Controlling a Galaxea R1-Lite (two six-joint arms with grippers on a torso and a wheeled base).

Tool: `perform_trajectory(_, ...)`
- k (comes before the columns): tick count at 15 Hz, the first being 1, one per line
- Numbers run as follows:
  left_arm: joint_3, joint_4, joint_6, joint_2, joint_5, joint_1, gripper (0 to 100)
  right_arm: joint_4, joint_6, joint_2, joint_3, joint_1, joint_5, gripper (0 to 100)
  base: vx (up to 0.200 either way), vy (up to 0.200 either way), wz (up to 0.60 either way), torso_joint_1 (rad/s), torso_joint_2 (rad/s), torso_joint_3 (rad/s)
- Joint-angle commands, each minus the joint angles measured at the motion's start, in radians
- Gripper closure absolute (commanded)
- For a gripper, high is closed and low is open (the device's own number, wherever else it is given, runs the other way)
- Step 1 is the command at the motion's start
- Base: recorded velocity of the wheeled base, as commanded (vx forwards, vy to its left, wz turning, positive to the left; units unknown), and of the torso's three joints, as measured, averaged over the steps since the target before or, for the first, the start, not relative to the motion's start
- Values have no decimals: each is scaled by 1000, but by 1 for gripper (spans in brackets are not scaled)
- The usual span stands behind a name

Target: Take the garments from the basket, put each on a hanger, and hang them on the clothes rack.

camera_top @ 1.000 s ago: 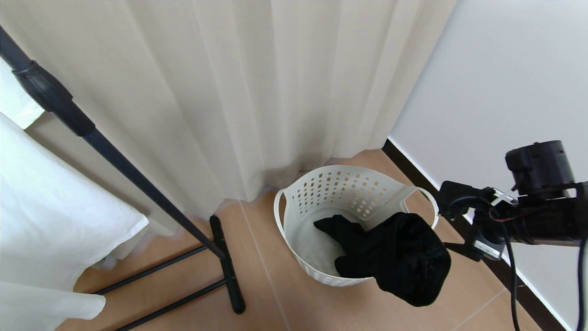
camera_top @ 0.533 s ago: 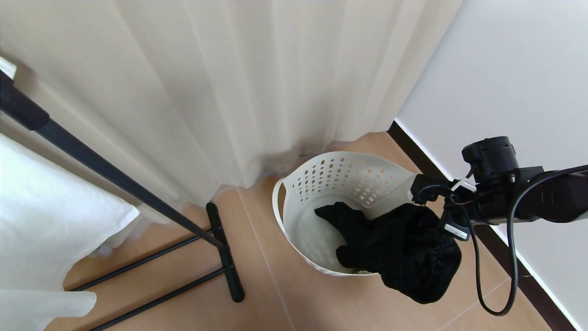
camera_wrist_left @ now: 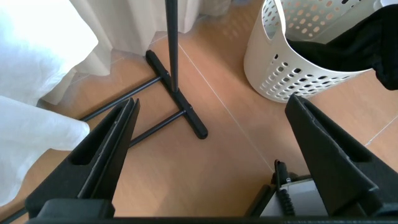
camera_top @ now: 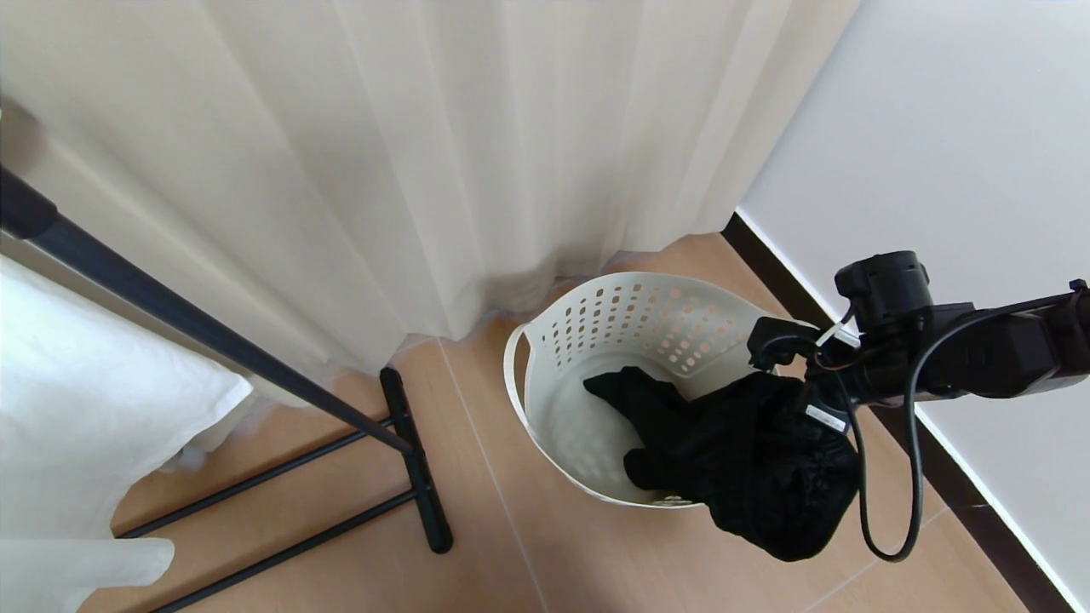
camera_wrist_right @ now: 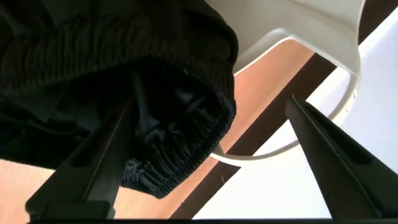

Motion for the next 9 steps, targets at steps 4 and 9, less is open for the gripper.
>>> perform_trajectory(4,0,0,-1,1,1,0,0,0,0,43,-34,-10,22,100,0,0,0,0,0,0)
perform_trajectory(9,0,0,-1,1,1,0,0,5,80,-13,-25,-24,114,100,0,0,0,0,0,0)
